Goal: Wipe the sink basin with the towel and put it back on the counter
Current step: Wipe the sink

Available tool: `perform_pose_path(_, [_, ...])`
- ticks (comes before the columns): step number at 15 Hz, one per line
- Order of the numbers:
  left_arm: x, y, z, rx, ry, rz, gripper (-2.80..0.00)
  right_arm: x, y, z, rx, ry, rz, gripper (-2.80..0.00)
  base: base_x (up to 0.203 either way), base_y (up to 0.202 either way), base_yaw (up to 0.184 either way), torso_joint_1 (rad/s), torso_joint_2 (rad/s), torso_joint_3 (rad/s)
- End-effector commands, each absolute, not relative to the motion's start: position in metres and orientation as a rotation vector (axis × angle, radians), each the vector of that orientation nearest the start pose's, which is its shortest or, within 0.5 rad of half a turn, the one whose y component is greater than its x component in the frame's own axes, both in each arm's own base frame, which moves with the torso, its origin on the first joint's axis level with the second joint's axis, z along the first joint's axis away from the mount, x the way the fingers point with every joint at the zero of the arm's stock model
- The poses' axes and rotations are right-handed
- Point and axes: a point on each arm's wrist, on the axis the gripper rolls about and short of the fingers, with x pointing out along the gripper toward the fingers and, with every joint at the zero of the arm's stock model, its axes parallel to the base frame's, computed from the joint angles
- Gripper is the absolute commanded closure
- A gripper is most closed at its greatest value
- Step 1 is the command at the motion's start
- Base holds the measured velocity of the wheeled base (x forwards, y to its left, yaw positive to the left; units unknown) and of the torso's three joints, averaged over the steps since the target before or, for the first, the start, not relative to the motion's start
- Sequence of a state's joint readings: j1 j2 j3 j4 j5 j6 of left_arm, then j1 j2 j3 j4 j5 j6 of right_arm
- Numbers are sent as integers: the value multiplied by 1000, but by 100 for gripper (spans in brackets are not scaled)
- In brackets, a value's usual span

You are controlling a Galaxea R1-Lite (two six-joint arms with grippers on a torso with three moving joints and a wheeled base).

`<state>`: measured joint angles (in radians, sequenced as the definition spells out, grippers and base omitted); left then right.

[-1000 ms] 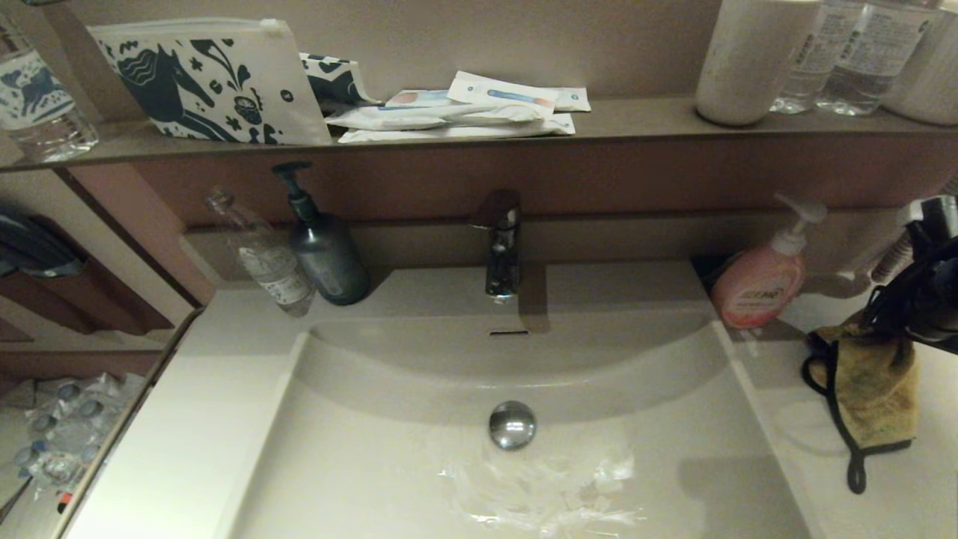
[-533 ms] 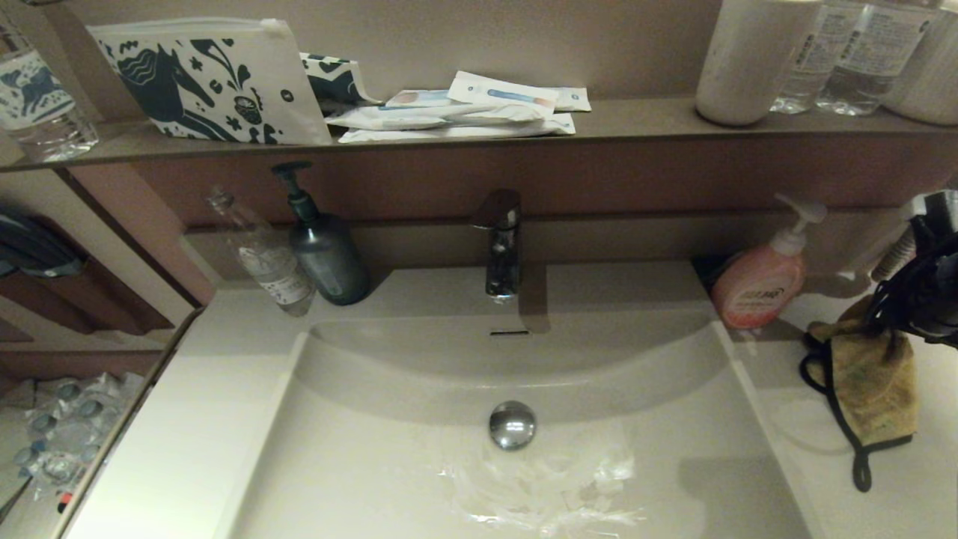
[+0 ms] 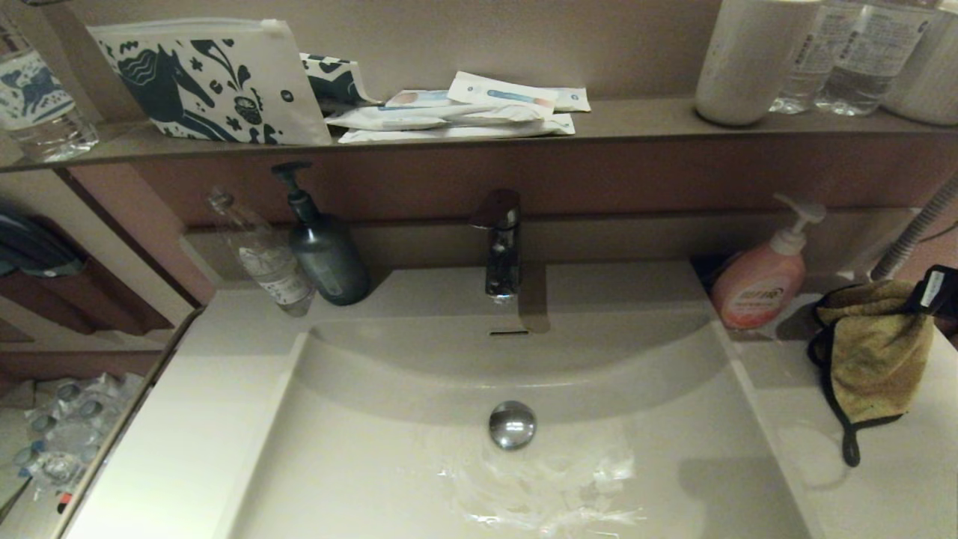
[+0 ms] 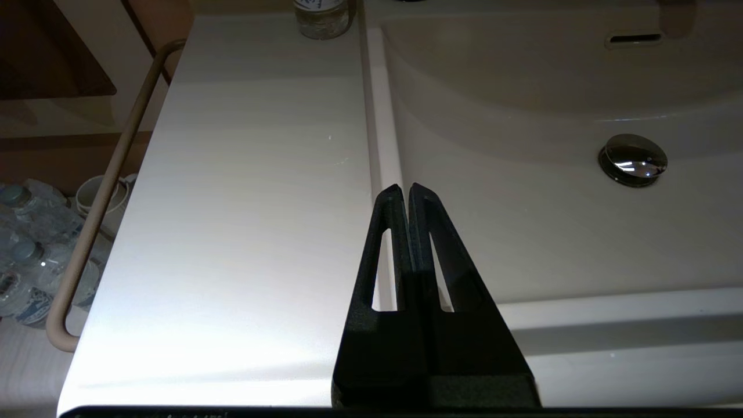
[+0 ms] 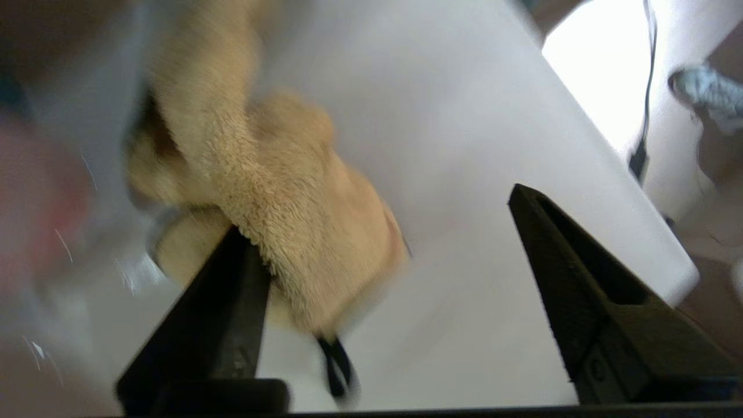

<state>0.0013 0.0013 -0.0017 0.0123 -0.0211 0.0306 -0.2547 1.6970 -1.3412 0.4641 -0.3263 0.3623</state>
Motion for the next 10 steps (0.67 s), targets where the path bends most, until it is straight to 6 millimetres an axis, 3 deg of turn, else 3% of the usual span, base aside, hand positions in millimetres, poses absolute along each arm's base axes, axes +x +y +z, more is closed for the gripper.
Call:
perform_pose_path(1, [-23,-1,75,31,12,-20,0,277,-82,232,296,785,-687,-280,0,0,0,0,0,0])
perform_pose_path(5, [-23,-1,75,30,12,-20,0,287,-84,209,303,924,-652,-280,0,0,0,0,0,0])
perform_pose_path(10, [-23,-1,75,30,12,-20,0,297,-100,200,436,971,-452,-280,0,0,0,0,0,0])
